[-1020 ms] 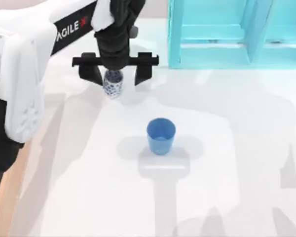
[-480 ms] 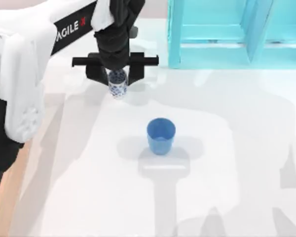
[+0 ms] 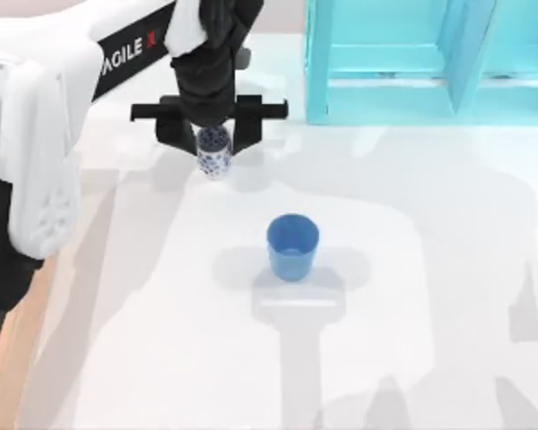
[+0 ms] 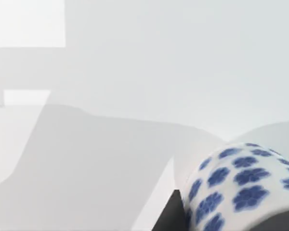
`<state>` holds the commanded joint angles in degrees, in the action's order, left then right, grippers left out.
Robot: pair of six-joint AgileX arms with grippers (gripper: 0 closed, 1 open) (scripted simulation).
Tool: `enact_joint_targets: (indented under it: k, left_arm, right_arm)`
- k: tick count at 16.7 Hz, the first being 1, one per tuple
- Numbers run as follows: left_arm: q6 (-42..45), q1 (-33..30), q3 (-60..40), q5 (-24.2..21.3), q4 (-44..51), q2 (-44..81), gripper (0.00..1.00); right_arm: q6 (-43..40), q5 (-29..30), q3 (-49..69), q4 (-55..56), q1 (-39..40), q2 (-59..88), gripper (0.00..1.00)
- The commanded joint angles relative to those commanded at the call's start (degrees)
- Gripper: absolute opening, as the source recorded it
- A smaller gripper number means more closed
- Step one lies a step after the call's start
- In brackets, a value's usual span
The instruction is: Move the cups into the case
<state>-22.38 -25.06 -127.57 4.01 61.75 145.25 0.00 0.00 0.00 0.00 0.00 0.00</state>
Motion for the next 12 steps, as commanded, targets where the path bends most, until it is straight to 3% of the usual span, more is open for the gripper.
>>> enact_joint_targets:
  k: [12]
  left_arm:
    - [10.8, 11.1, -6.1, -2.0, 14.6, -9.2, 0.00]
  right_arm:
    - [0.0, 0.0, 0.0, 0.0, 0.0, 0.0, 1.00]
